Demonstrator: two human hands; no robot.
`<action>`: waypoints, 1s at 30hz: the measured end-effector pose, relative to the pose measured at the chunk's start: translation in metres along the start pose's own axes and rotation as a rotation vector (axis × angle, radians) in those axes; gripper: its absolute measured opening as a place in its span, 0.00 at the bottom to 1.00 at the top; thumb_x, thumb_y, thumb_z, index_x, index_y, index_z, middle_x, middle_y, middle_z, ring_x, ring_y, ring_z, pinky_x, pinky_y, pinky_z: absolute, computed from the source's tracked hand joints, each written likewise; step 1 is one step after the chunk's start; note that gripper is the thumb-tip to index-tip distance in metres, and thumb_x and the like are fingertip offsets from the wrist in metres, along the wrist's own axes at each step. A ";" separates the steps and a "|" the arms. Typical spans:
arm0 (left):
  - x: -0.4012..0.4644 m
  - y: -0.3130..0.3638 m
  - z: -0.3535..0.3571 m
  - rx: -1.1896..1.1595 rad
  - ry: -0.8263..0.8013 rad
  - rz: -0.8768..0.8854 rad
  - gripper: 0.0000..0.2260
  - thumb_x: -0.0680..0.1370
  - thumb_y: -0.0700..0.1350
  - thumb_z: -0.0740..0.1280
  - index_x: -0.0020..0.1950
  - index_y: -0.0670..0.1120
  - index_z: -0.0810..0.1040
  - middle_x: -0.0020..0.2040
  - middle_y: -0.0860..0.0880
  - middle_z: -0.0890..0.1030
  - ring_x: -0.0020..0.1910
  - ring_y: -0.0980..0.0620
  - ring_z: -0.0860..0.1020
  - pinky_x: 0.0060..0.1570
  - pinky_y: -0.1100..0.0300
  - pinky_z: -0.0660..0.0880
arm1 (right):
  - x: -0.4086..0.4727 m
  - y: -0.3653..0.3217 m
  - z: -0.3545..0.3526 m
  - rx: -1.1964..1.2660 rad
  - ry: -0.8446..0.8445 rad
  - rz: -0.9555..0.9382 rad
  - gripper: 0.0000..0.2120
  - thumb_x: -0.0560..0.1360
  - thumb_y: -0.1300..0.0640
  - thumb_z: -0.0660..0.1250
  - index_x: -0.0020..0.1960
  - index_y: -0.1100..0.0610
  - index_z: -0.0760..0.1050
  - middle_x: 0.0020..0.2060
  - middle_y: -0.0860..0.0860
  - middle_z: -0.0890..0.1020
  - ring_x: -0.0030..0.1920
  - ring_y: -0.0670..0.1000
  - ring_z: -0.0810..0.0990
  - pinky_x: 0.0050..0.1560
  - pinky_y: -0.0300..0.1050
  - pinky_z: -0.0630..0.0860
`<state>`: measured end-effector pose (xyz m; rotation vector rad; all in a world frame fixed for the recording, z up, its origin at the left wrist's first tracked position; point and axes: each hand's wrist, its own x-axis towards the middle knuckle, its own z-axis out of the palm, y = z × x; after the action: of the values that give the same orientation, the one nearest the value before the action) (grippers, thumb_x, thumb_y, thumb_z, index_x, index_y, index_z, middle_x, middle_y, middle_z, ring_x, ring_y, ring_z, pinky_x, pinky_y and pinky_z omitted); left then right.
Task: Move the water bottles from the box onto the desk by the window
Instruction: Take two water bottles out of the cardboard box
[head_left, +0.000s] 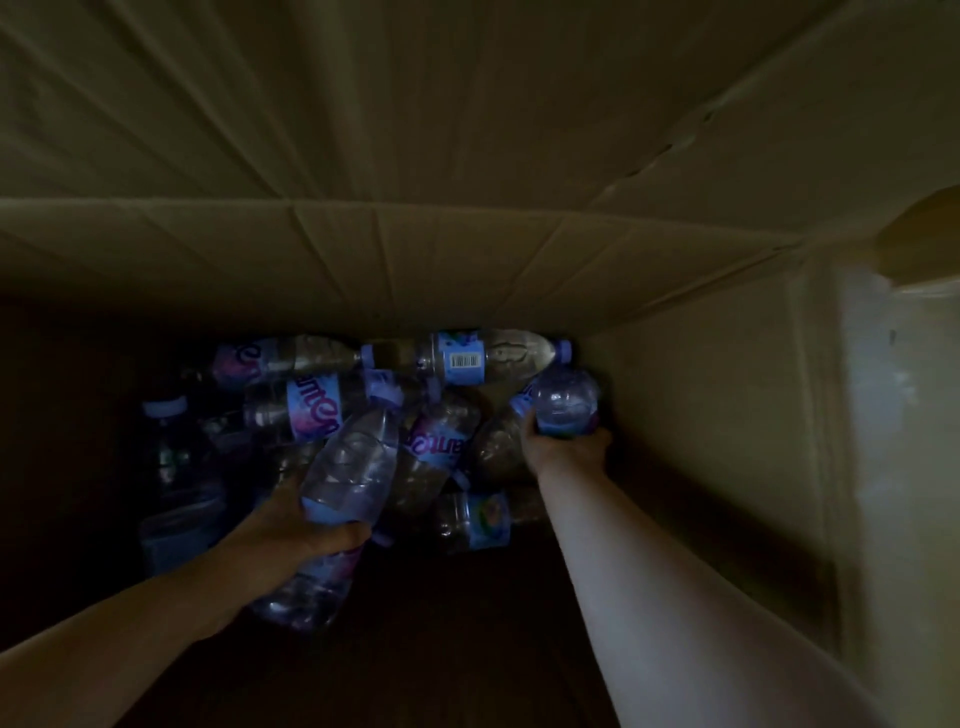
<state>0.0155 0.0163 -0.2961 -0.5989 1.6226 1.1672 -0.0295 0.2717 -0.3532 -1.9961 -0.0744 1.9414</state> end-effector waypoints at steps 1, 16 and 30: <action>-0.001 -0.001 -0.003 0.001 0.004 -0.001 0.49 0.47 0.60 0.79 0.67 0.53 0.70 0.55 0.53 0.82 0.52 0.54 0.80 0.48 0.61 0.76 | -0.007 0.003 -0.008 -0.035 -0.028 0.036 0.14 0.78 0.46 0.61 0.59 0.53 0.74 0.69 0.55 0.73 0.68 0.58 0.72 0.67 0.53 0.70; -0.167 0.065 -0.072 -0.251 -0.037 0.056 0.39 0.49 0.54 0.83 0.58 0.43 0.77 0.45 0.38 0.84 0.43 0.42 0.83 0.44 0.50 0.80 | -0.202 0.038 -0.092 -1.007 -0.585 0.585 0.26 0.73 0.58 0.70 0.68 0.62 0.70 0.60 0.64 0.80 0.62 0.62 0.78 0.65 0.59 0.72; -0.376 0.082 -0.104 -0.551 -0.223 0.253 0.33 0.60 0.49 0.80 0.60 0.37 0.75 0.54 0.34 0.81 0.48 0.40 0.82 0.48 0.51 0.79 | -0.402 0.030 -0.090 -1.761 -0.967 0.500 0.34 0.62 0.50 0.76 0.67 0.57 0.74 0.59 0.60 0.80 0.57 0.58 0.79 0.57 0.54 0.75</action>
<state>0.0417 -0.1013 0.0844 -0.5878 1.2060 1.8260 0.0290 0.1121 0.0233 -1.1768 -2.3601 3.4912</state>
